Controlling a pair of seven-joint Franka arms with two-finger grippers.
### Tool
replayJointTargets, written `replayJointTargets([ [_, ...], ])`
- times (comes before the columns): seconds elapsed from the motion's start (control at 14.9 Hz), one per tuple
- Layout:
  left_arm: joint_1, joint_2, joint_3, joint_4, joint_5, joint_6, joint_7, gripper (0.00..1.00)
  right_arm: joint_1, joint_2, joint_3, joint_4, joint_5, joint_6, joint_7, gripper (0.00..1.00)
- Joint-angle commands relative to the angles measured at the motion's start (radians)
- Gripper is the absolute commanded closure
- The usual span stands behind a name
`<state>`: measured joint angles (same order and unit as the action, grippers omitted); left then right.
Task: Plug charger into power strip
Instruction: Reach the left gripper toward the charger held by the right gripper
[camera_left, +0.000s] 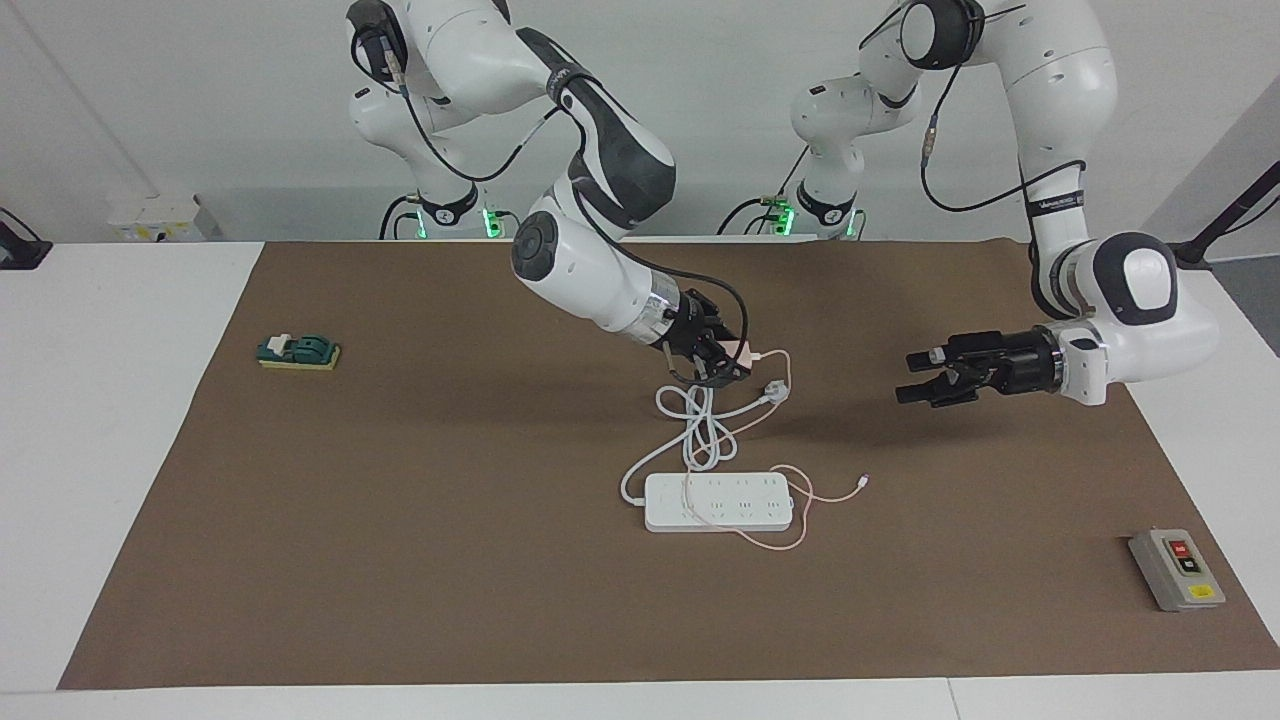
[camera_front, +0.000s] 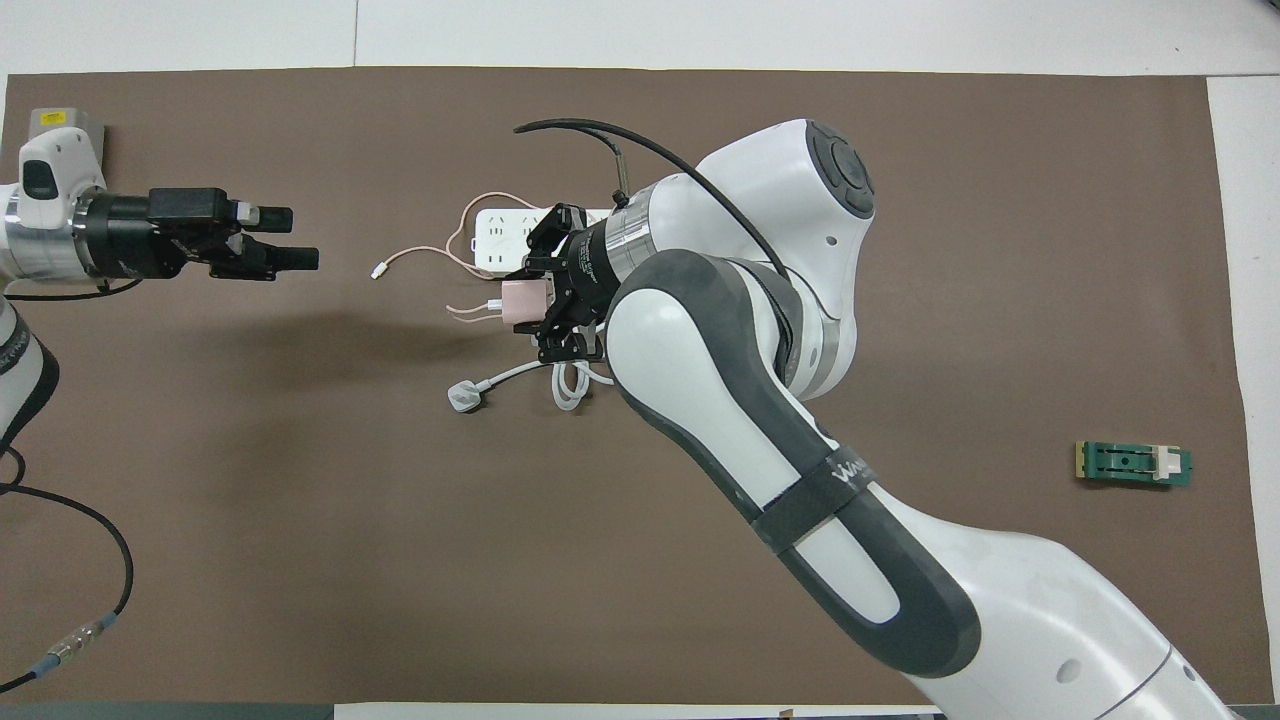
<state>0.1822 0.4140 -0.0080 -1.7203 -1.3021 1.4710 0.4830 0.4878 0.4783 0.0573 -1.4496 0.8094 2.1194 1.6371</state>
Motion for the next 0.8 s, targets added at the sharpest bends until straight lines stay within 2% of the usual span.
replayJointTargets([
  [0.0, -0.019, -0.030, -0.007, -0.099, -0.078, -0.020, 0.017, 0.00, -0.008, 0.000, 0.004, 0.008, 0.005, 0.001, 0.018, 1.00],
  [0.2, -0.070, 0.011, -0.026, -0.108, -0.199, -0.089, 0.020, 0.00, -0.009, 0.000, 0.004, 0.009, 0.005, 0.001, 0.017, 1.00],
  [0.34, -0.116, 0.014, -0.024, -0.108, -0.267, -0.078, 0.035, 0.00, -0.009, 0.000, 0.006, 0.009, 0.005, 0.001, 0.018, 1.00],
  [0.74, -0.167, 0.017, -0.021, -0.111, -0.260, 0.012, 0.224, 0.00, -0.015, 0.002, 0.006, 0.008, 0.008, 0.001, 0.017, 1.00],
])
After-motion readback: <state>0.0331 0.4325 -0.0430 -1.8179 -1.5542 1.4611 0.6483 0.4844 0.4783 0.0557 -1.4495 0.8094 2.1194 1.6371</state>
